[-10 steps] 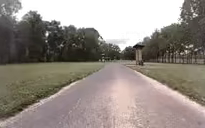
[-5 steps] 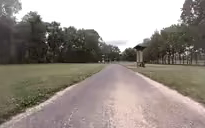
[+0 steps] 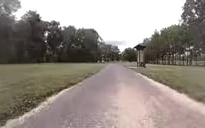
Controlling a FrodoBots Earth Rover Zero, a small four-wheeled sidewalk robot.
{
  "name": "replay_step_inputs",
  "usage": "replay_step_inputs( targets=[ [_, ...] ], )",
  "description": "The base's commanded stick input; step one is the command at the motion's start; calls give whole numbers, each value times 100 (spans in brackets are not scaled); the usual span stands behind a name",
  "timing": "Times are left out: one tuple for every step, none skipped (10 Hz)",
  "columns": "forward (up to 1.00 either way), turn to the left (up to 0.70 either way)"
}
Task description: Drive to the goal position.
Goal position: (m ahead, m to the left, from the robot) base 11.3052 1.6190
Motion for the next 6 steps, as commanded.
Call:
replay_step_inputs(
  targets=[
    [70,0],
    [70,0],
    [70,0],
    [70,0],
    [70,0],
    [70,0]
  ],
)
